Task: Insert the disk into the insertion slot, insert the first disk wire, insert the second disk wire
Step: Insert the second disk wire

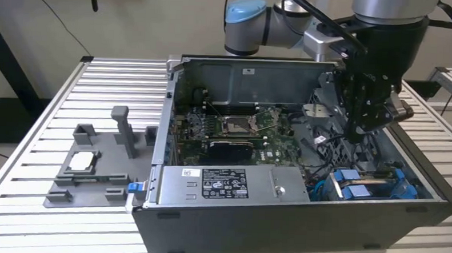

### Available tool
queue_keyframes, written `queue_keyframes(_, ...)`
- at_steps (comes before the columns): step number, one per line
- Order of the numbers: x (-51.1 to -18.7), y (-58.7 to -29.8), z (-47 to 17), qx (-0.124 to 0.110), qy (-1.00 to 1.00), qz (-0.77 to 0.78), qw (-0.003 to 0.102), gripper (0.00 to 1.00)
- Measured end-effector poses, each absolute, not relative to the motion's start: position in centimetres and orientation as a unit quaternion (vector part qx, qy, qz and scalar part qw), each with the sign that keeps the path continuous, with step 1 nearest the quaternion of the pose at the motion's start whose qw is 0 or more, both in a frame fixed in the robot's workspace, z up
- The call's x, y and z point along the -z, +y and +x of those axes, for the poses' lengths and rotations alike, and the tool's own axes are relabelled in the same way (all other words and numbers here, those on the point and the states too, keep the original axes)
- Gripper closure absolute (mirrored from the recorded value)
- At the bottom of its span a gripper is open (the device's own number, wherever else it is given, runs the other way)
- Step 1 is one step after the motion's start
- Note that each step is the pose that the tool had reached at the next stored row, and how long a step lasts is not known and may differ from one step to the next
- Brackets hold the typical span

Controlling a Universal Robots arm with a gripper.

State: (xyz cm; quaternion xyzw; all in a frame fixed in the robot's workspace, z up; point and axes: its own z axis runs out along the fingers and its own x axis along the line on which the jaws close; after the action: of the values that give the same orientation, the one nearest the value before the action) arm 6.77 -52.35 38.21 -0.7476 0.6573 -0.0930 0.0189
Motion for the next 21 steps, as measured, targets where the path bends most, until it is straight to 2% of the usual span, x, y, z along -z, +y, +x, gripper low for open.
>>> queue_keyframes(10, -38.1, -54.2, 7.5, 0.085, 0.658, -0.748, 0.015, 0.84)
queue_keyframes(17, -38.0, -54.5, 7.5, 0.046, 0.662, -0.746, 0.06, 0.84)
queue_keyframes(21, -37.9, -55.1, 7.7, 0.042, 0.662, -0.745, 0.064, 0.84)
